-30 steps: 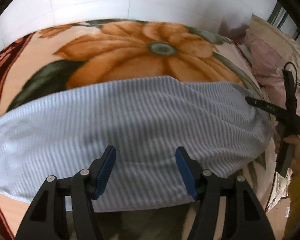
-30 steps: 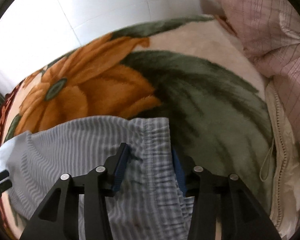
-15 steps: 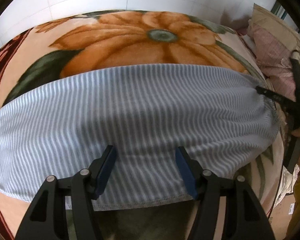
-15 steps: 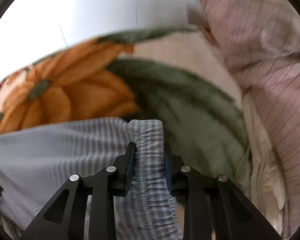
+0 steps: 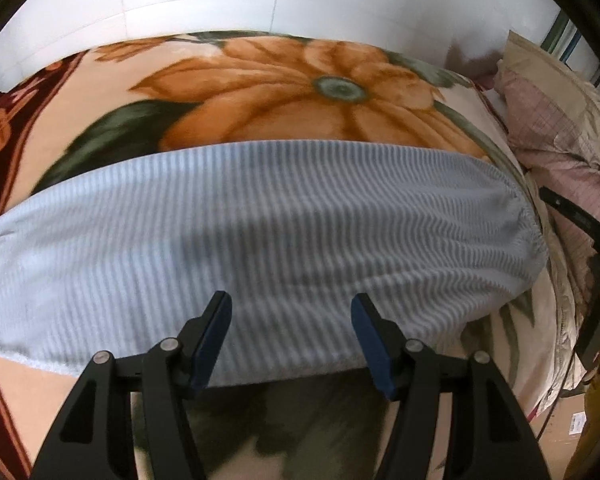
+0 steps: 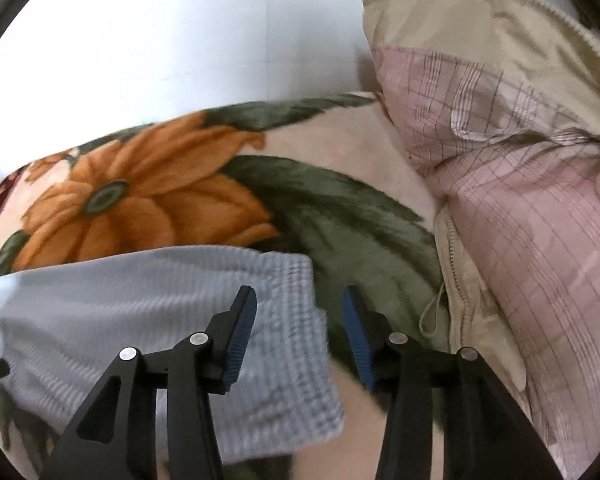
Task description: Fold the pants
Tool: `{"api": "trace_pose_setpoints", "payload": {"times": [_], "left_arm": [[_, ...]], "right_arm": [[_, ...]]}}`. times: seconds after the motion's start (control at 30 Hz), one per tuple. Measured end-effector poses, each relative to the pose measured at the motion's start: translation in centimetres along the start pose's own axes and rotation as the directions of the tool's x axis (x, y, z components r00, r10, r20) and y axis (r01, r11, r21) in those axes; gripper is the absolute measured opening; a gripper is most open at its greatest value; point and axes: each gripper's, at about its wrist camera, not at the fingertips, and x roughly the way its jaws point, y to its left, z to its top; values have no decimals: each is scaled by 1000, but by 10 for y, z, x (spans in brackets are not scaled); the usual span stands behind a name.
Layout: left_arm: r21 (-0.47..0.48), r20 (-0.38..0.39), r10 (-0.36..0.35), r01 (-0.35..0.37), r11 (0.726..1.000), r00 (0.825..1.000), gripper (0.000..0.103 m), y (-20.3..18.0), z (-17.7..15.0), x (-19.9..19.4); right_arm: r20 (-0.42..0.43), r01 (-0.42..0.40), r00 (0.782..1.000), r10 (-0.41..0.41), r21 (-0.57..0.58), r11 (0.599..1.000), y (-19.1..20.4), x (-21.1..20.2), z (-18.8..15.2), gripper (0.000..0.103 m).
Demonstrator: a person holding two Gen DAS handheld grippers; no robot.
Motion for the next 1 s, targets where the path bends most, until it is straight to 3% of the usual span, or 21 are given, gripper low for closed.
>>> {"api": "trace_pose_setpoints", "payload": {"times": [0.27,0.53,0.67,1.0], "left_arm": [[-59,19,49,-48,997,999,65,39,-20,-28],[-170,31,133,-126,977,991,65,109,-40,-58],[-246,34,182,-168,955,983,65,147,-52,-77],[-373,90,254,-204,905,963,65,211,-87,-155]], "right_arm": [[-11,-106,994,105,-21,994,51,-37,-34,47],[-76,-210,976,205,-65,975,112,-50,-50,47],[-73,-255,966,248,-101,962,143,-63,-43,47],[-11,-342,936,351,-253,905,235,-150,-24,47]]}}
